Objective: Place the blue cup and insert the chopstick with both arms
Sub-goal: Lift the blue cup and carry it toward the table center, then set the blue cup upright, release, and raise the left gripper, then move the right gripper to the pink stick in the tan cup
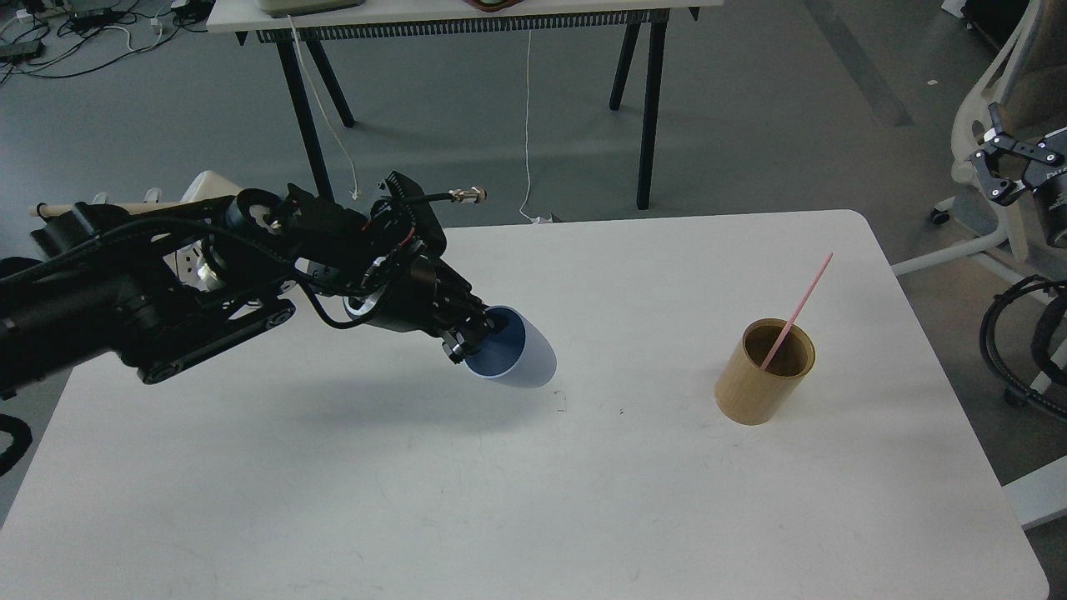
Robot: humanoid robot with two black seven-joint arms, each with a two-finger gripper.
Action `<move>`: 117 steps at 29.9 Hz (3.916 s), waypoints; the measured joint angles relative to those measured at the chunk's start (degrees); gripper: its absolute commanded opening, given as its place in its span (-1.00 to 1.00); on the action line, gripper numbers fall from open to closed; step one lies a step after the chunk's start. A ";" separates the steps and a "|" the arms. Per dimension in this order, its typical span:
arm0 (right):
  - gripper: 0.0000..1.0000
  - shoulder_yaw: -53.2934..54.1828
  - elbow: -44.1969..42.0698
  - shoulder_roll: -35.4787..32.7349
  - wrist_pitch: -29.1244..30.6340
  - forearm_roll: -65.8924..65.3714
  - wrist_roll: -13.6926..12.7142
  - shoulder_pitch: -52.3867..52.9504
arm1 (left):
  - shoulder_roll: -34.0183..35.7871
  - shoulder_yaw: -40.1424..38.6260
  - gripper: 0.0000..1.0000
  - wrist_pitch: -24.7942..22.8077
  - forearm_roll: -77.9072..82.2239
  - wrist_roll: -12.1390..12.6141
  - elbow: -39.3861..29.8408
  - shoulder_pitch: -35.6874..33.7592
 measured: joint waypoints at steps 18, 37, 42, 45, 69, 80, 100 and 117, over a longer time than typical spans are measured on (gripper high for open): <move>0.98 0.02 0.09 -1.49 0.00 2.15 0.10 -2.45 | -22.37 12.43 -0.90 0.01 3.67 0.03 15.67 -4.66; 0.98 -0.05 0.74 -0.68 0.00 2.16 0.13 -3.86 | -25.72 12.63 -0.01 0.01 3.35 0.02 21.91 -5.80; 0.98 0.36 0.51 -0.52 0.00 2.18 0.06 -3.98 | -24.96 12.19 0.49 0.01 -4.69 0.02 21.95 -7.81; 0.98 1.83 0.61 -0.08 0.00 3.54 -0.02 -3.78 | -24.07 11.37 0.64 0.01 -11.91 0.03 22.27 -8.92; 0.98 -11.48 23.99 -19.04 0.02 -45.26 1.91 11.71 | -3.87 -43.75 0.73 0.02 -66.15 0.02 13.28 22.65; 0.97 -18.81 40.42 -27.69 -18.05 -76.98 2.58 0.90 | -4.97 -51.64 0.79 0.01 -66.16 0.02 8.06 31.89; 0.72 -24.79 26.27 -15.20 -38.78 -78.38 2.58 -8.67 | -9.81 -51.35 0.83 0.02 -65.88 0.02 7.67 34.47; -0.10 -26.31 25.43 -8.18 -38.63 -78.44 2.57 -9.93 | -10.21 -50.92 0.85 0.01 -65.88 0.02 7.71 35.69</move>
